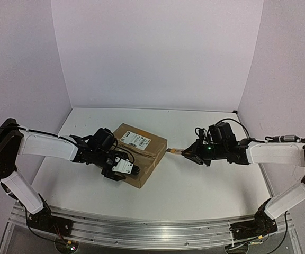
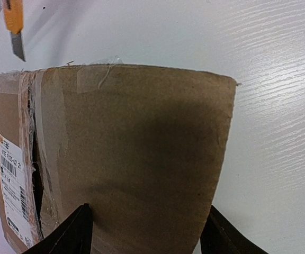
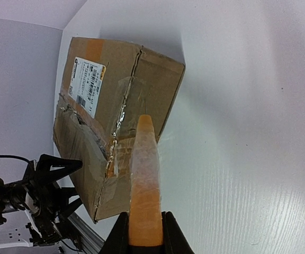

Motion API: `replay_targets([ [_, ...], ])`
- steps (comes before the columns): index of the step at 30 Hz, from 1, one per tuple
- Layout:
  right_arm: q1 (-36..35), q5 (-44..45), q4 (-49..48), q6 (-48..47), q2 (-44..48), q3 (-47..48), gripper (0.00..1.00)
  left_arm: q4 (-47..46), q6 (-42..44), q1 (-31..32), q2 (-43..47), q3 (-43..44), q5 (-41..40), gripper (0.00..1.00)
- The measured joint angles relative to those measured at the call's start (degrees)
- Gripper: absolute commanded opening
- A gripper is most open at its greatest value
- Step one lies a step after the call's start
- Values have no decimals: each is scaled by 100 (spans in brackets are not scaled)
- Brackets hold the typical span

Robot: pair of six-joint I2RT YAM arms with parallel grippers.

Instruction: Unpack the express box

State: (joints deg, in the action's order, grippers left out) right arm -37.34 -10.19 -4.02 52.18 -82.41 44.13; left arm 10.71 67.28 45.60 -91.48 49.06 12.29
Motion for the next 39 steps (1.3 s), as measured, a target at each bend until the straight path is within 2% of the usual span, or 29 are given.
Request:
replay_targets([
  [4, -9, -135, -816, 275, -132, -573, 0, -153, -38, 0, 2, -51, 4, 70],
  [11, -9, -158, -1899, 525, -193, -1014, 0, -286, -112, 0, 2, -100, 2, 70],
  [27, 5, 563, -2368, 553, -265, -938, 0, -329, -137, 0, 27, -120, 4, 72],
  [39, 35, 587, -2569, 561, -567, -716, 0, -331, -158, 0, 32, -122, 4, 72],
])
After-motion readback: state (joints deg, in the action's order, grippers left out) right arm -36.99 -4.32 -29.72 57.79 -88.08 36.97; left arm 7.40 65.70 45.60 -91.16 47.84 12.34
